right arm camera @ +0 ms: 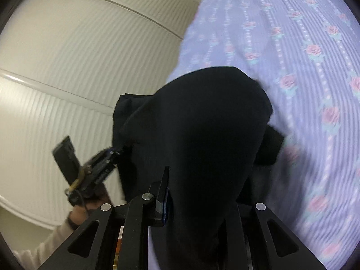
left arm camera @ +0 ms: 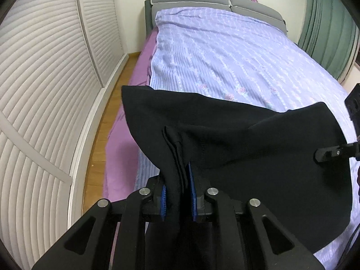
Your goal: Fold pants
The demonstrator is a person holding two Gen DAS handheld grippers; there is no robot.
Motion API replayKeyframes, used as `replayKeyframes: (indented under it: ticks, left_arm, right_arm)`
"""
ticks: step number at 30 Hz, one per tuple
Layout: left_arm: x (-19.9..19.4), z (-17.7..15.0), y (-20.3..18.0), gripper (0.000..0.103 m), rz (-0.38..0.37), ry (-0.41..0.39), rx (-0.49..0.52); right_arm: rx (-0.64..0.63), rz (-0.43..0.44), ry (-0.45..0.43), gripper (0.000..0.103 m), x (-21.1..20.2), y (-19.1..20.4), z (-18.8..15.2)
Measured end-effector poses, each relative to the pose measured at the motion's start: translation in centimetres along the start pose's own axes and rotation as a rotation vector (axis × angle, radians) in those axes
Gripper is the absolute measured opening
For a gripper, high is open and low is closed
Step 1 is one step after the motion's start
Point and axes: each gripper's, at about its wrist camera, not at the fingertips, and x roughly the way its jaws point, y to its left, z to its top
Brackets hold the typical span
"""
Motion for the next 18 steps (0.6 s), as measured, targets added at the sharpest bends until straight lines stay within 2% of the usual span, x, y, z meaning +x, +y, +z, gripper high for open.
replayKeyframes:
  ticks: [1,3,4,5,6,7,9,12,15,18]
  left_arm:
    - [0.4,-0.2,0.2,0.024,0.003,0.004,-0.004]
    - [0.6,-0.7,0.4,0.026,0.008,0.011,-0.015]
    - [0.5,-1.1,0.6,0.028,0.007,0.013,-0.019]
    - [0.6,-1.3,0.8,0.031,0.010,0.019,-0.022]
    - [0.8,-1.4,0.9,0.032,0.014,0.026,-0.025]
    - [0.9,-1.5,1.0,0.034,0.012,0.032,-0.028]
    - [0.9,-1.5,0.7,0.037,0.025,0.044,-0.024]
    - [-1.1,-1.3,-0.3,0.036,0.080,0.039,-0.011]
    - [-4.0,-1.1,-1.1,0.037,0.113,0.016,0.002]
    - [-8.5,-0.7,-2.8,0.046,0.149,-0.016,-0.003]
  right_arm:
    - [-0.016,-0.054,0.002,0.038,0.0,-0.1,-0.2]
    - [-0.042,-0.121,-0.001,0.048,-0.7,-0.2,-1.4]
    - [-0.058,-0.169,-0.004,0.059,-0.6,-0.1,-1.4]
    - [-0.074,-0.240,-0.014,0.067,-0.7,-0.1,-1.7]
    - [-0.085,-0.284,-0.031,0.080,-1.6,0.1,-2.2]
    - [-0.091,-0.308,-0.050,0.086,-1.9,-0.2,-2.0]
    - [-0.080,-0.322,-0.058,0.088,-2.9,-1.3,-1.9]
    - [-0.077,-0.343,-0.057,0.088,-4.4,-1.2,-2.9]
    - [-0.148,-0.358,-0.108,0.088,-7.5,0.7,-4.0]
    - [-0.220,-0.340,-0.167,0.088,-11.0,3.5,-4.9]
